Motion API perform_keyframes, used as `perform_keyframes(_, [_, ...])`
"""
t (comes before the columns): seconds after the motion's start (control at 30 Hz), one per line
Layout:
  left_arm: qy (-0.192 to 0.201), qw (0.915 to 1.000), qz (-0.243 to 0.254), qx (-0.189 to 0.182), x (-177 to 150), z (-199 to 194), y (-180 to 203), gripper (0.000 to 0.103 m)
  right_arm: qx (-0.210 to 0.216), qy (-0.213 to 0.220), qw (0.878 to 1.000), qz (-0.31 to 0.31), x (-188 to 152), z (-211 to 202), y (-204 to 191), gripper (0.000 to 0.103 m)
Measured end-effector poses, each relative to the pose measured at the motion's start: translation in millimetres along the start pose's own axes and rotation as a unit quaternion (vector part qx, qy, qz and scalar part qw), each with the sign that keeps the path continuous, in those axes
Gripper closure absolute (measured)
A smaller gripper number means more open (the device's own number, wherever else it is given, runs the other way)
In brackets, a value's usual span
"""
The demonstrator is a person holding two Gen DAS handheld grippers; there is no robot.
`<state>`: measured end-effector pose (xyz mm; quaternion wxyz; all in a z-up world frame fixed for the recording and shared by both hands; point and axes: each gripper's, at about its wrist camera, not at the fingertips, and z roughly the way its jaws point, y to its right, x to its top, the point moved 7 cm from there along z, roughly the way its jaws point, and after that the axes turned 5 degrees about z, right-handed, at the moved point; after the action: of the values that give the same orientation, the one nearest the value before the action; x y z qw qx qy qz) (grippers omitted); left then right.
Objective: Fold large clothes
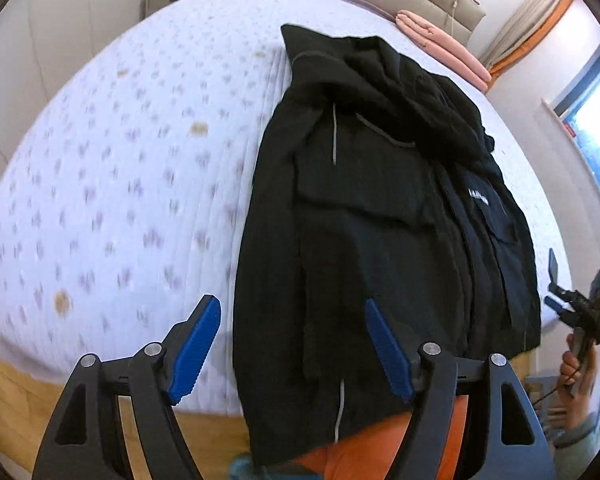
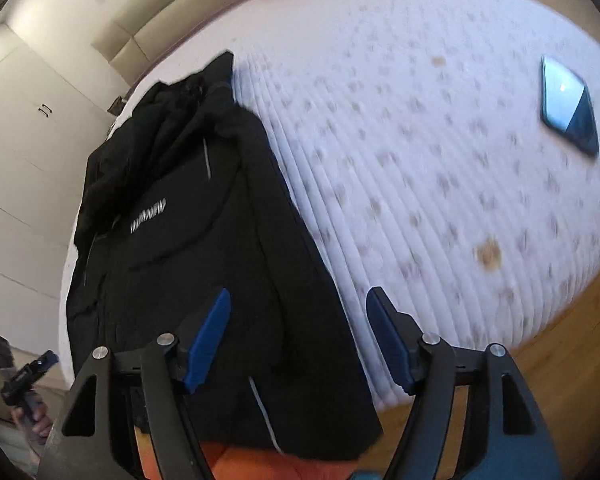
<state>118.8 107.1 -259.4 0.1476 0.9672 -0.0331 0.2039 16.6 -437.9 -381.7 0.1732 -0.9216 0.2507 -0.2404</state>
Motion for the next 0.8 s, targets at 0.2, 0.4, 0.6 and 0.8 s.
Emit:
perform_keyframes(0.2, [-0.001, 0.9991, -0.041, 0.006, -26, 9, -20, 0.027, 0.026, -0.027, 0.999, -0.004, -19, 14, 16, 0.029])
perform_keyframes(0.4, [-0.004, 0.994, -0.1, -0.044, -30, 25, -44, 0.027, 0.026, -0.028, 0.999, -0.002, -18, 28, 22, 0.027])
perform_keyframes(0.6, [-0.024, 0.9925, -0.1, -0.066, -37, 45, -37, 0.027, 0.032, -0.035, 0.999, -0.012, -25, 27, 20, 0.027])
perform_keyframes(0.8, [-0.043, 0.9944, -0.07, -0.067, -52, 46, -23, 0.027, 0.047, -0.059, 0.997, -0.027, -46, 29, 12, 0.027])
